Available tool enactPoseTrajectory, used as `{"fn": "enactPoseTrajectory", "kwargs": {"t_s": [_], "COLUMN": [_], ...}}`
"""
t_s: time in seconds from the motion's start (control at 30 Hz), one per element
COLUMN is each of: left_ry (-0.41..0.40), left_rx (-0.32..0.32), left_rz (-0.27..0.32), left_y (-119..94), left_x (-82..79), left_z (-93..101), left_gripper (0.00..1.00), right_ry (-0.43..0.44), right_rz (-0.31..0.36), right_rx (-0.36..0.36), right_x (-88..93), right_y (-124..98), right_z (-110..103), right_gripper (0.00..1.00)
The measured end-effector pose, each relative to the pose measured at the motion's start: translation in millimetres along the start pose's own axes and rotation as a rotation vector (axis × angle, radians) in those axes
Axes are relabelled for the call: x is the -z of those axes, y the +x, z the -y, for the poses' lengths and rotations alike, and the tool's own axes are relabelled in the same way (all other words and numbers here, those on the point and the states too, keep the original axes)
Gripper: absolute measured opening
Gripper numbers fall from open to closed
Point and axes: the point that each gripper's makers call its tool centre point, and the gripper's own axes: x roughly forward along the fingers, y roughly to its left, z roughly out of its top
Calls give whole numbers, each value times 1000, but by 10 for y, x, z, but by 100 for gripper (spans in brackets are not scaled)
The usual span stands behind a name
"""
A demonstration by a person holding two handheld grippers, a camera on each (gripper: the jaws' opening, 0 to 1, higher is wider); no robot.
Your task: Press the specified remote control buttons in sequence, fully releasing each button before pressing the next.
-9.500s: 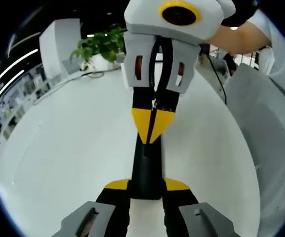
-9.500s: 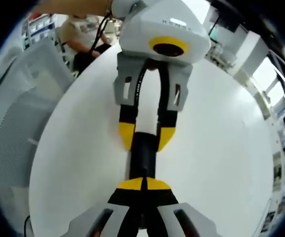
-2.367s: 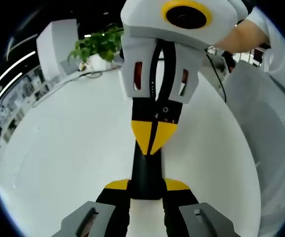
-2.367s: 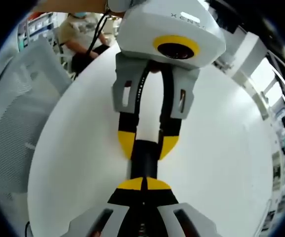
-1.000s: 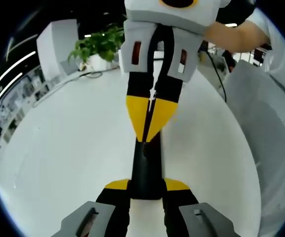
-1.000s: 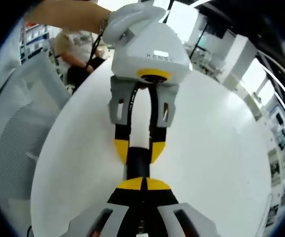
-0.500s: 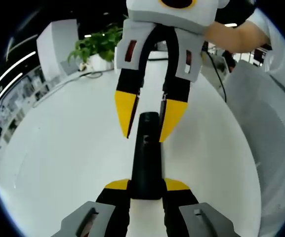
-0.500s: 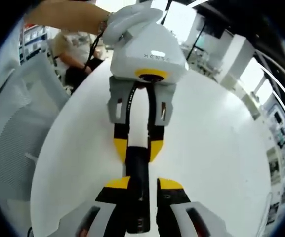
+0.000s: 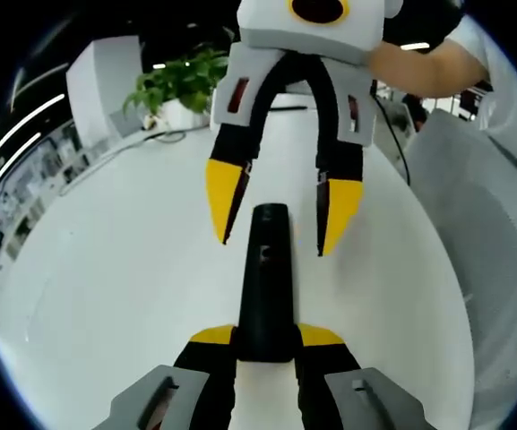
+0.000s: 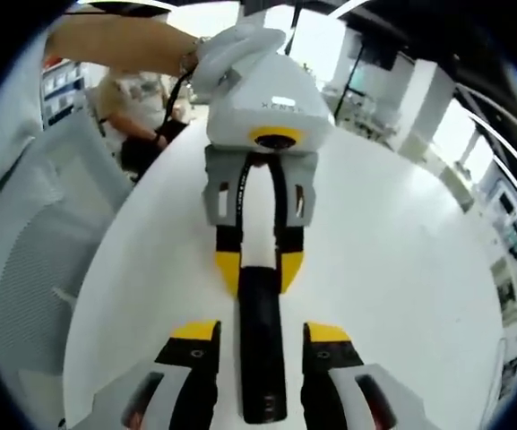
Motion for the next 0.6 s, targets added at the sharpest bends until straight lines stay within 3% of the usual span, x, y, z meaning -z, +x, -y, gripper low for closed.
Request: {"fn": "enactPoseTrajectory", "kwargs": {"t_s": [0.4, 0.6], "left_ry": [1, 1], "left_rx": [0, -1], "left_rz": [3, 6], "left_y": [-1, -1], "left_x": [10, 17], "left_z": [-7, -15], "left_gripper": [24, 24], "right_ry": [38, 58], "right_rz": [24, 23], "right_rx": [11, 32], "right_x": [116, 256], "right_y": [-70, -142], "right_z": [13, 23], "right_gripper": [43, 44]}}
